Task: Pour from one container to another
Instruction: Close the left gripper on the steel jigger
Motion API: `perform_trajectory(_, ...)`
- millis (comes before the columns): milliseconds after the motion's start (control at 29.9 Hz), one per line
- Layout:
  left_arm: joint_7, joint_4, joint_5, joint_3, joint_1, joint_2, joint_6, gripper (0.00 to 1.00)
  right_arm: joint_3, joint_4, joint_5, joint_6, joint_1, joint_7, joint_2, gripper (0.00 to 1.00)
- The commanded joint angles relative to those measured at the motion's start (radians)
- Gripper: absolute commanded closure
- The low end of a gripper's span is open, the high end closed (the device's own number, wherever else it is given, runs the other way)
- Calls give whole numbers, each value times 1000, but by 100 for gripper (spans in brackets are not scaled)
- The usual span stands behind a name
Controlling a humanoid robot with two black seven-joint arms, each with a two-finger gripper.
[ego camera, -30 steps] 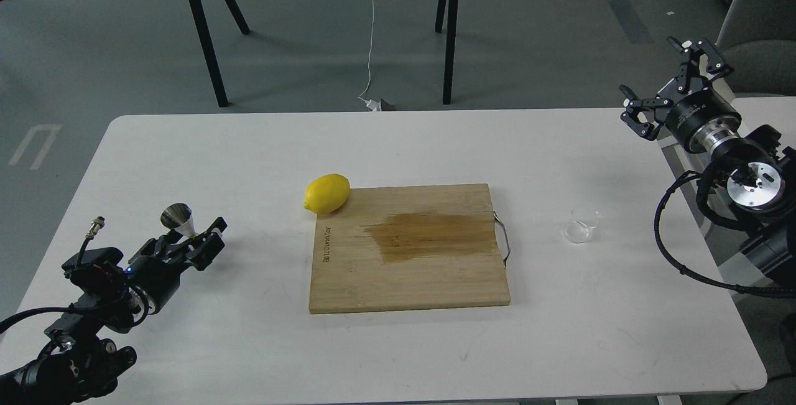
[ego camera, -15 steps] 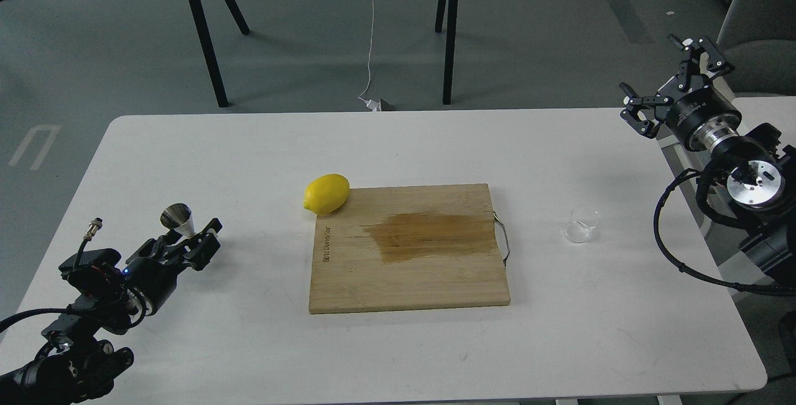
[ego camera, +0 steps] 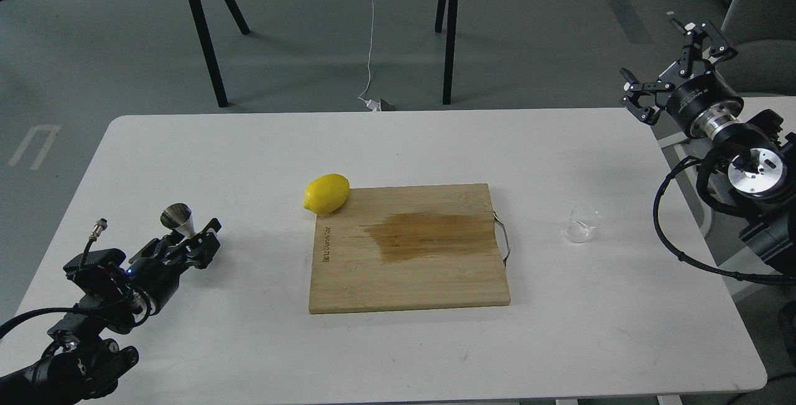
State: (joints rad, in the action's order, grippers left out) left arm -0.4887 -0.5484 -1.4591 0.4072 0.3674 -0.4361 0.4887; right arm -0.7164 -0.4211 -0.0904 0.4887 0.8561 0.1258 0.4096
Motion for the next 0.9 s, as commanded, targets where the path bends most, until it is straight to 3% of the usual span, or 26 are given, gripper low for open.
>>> perform_trajectory(0,0,2,-1,-1,4,0,0,36,0,-1,0,0,-2,0,0,0)
perform_trajectory(870,0,28,-4,-13,8,-1,0,67,3,1,0,0,-9,0,0,0)
